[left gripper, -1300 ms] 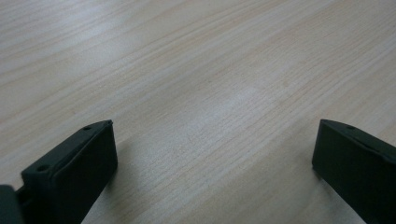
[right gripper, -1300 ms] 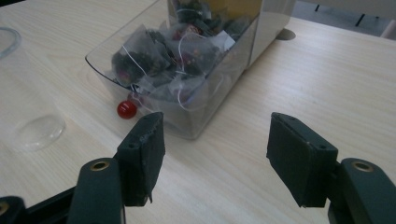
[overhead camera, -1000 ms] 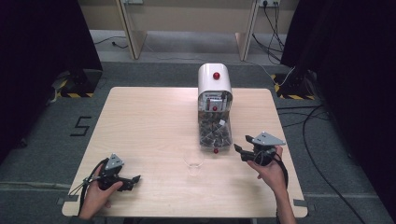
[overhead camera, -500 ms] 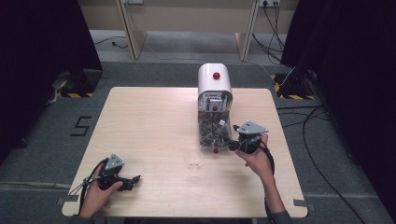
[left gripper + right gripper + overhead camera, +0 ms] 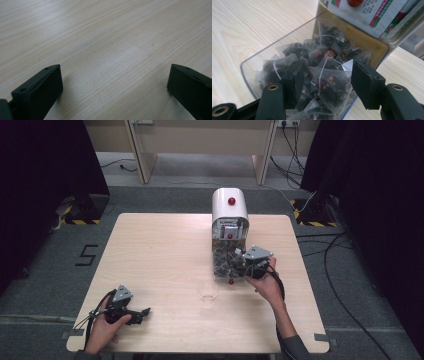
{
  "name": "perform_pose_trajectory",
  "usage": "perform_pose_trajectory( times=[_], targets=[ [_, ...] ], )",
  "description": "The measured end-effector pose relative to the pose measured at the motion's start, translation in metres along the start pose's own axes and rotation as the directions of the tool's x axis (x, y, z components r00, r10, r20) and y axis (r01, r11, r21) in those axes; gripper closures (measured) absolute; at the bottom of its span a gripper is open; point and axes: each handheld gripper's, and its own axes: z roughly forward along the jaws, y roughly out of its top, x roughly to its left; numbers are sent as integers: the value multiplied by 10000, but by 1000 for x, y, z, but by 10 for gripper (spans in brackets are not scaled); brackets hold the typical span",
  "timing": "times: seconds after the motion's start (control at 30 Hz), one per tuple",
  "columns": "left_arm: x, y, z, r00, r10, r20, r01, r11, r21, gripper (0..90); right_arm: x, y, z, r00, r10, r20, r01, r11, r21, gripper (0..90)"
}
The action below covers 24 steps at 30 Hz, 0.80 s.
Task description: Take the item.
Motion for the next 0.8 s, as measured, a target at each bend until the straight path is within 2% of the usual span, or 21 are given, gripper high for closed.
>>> perform_pose_trajectory(
  times=[0.1,0.13,0.2,0.3,0.33,0.4,0.43,0.5,0.6,0.7,0.8],
  targets=[
    [0,0,0,10000,5,-14,-5,10000,8,0,0,0,5,10000,-81,46,80,9999,92,451],
    [0,0,0,10000,4,-7,-4,10000,0,0,-2,-1,10,9995,-266,189,260,9992,303,455],
    [0,0,0,10000,8,-14,-8,10000,8,0,-3,-3,14,9991,-304,280,290,9984,479,456],
    [0,0,0,10000,6,-13,-6,10000,7,0,-4,-4,18,9994,-299,158,291,9982,532,456],
    [0,0,0,10000,6,-16,-6,10000,11,0,-3,-5,19,9998,-171,133,162,9979,620,456],
    [0,0,0,10000,3,-8,-3,10000,-1,0,-4,-6,22,9992,-373,124,363,9970,683,460],
    [0,0,0,10000,6,-7,-6,10000,2,0,-3,-6,23,9995,-312,91,304,9970,716,465],
    [0,0,0,10000,4,-7,-4,10000,1,0,-4,-6,24,9989,-457,121,447,9963,735,511],
    [0,0,0,10000,4,-7,-4,10000,-1,0,-5,-8,25,9969,-740,258,716,9940,825,650],
    [0,0,0,10000,1,0,-1,10000,0,0,-8,-9,23,9988,-438,222,422,9968,675,800],
    [0,0,0,10000,5,-6,-5,10000,0,0,-9,-8,19,9983,-515,279,501,9976,482,826]
  ],
)
